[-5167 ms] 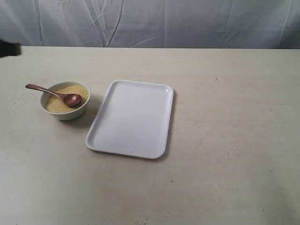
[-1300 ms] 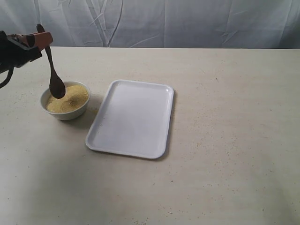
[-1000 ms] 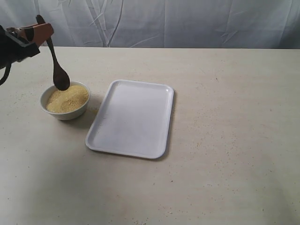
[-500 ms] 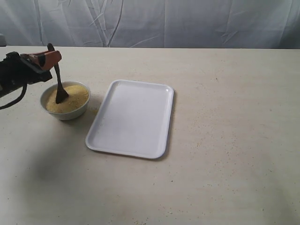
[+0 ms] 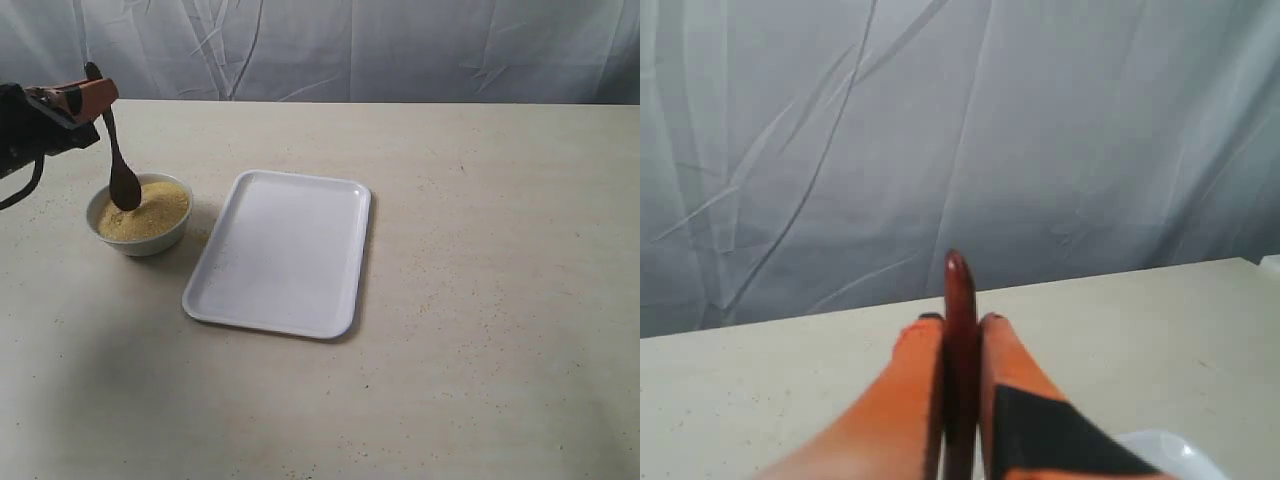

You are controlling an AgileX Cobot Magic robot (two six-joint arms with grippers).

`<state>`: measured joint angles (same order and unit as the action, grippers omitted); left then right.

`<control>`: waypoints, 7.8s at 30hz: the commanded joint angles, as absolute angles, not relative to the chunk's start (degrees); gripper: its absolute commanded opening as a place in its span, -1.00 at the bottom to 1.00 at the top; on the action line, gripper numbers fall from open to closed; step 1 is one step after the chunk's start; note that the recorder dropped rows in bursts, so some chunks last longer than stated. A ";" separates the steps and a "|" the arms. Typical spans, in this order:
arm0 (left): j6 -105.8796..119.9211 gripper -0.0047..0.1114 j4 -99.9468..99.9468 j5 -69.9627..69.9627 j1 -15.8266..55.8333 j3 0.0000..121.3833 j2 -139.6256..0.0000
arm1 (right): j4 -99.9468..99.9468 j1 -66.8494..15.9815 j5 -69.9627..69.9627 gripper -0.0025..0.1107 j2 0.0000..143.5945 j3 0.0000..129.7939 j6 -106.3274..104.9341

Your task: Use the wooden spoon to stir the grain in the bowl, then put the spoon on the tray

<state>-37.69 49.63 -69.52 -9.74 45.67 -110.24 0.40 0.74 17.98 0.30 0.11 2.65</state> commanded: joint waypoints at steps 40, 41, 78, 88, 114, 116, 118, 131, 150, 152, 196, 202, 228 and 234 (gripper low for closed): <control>-44.94 -0.92 43.64 -69.96 -9.49 46.16 -118.33 | 0.34 0.58 17.44 -0.96 0.00 0.00 2.58; -45.33 -0.92 43.50 -69.96 -9.49 46.16 -117.98 | 0.34 0.58 17.44 -0.96 0.00 0.00 2.58; -50.52 -0.92 38.95 -69.96 -9.49 46.29 -118.37 | 0.34 0.58 17.44 -0.96 0.00 0.00 2.58; -45.89 -0.92 48.87 -69.96 -9.49 51.84 -111.57 | 0.34 0.58 17.44 -0.96 0.00 0.00 2.58; -99.48 -0.92 83.14 -42.16 15.23 71.56 -105.75 | 0.34 0.58 17.44 -0.96 0.00 0.00 2.58; -101.68 -0.92 82.19 -42.03 17.01 72.66 -108.03 | 0.34 0.58 17.44 -0.96 0.00 0.00 2.58; -104.26 -0.92 79.28 -42.46 18.59 73.26 -112.83 | 0.34 0.58 17.44 -0.96 0.00 0.00 2.58; -104.72 0.09 75.46 -41.53 21.45 73.26 -126.60 | -0.31 0.58 17.44 -0.96 0.00 0.00 2.58; -119.80 0.17 99.95 -37.97 21.74 80.31 -126.60 | -0.42 0.58 17.44 -0.96 0.00 0.00 2.58; -119.80 0.17 99.95 -37.97 21.74 80.31 -126.60 | -0.42 0.58 17.44 -0.96 0.00 0.00 2.58; 10.24 -0.92 -5.56 59.48 2.84 68.20 -86.69 | -0.56 0.58 17.44 -0.96 0.00 0.00 2.58; 9.17 -0.92 -15.77 58.51 2.95 63.42 -68.19 | -0.56 0.58 17.44 -0.96 0.00 0.00 2.58; 9.40 -0.92 -13.59 56.80 2.95 63.05 -48.94 | -0.96 0.58 17.44 -0.96 0.00 0.00 2.58; 9.61 -0.92 -10.15 49.93 2.95 57.86 -38.31 | -0.96 0.58 17.44 -0.96 0.00 0.00 2.58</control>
